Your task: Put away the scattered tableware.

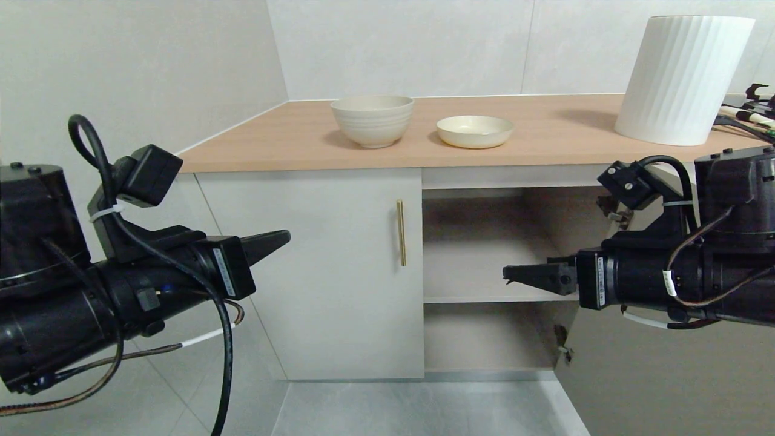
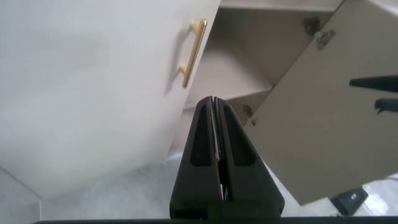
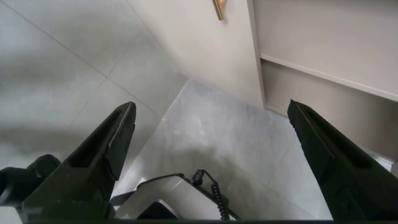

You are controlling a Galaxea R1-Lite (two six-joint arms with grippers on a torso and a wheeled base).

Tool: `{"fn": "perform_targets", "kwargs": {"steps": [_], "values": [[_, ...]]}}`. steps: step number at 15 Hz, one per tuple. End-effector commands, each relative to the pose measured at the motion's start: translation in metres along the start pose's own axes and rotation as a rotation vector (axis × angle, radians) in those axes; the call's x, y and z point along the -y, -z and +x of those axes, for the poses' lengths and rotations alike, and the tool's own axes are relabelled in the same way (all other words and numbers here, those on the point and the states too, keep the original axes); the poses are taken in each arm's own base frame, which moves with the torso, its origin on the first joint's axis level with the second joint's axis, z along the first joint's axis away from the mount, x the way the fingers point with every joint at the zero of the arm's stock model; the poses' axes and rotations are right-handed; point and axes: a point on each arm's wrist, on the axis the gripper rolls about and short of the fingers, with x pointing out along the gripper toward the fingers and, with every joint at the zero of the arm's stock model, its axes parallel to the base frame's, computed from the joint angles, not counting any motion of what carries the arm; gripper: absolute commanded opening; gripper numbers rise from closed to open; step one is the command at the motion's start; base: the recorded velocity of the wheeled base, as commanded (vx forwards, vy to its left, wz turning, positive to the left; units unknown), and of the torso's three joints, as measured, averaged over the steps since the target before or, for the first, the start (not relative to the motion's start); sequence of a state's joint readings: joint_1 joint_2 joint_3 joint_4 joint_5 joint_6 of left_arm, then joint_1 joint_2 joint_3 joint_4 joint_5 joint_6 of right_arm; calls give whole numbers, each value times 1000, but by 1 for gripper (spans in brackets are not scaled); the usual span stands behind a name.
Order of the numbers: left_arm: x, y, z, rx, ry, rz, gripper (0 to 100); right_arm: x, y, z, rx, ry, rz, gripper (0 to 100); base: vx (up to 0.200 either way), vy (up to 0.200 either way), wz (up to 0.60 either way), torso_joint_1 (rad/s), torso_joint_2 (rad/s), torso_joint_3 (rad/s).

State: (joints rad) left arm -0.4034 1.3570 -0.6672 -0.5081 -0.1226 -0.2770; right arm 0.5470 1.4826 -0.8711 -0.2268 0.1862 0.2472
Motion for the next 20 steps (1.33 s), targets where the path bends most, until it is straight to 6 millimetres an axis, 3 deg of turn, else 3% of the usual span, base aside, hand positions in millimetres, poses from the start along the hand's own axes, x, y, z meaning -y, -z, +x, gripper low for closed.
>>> {"fn": "perform_targets", "kwargs": {"steps": [1,9,20], "values": [[0,0,0,-7,-2,0,0,-1,-2,-4,14,-5,-3,100,200,0,0,-2,2,-2],[2,-3,-7,13,2,2,0,-4,-4,-12,31,-16,-8,100,200,0,0,5,2,4],[5,-6,-14,34,16,30,0,-8,-24,-13,170,37,-13,100,0,0,0,0,0,0]]}}
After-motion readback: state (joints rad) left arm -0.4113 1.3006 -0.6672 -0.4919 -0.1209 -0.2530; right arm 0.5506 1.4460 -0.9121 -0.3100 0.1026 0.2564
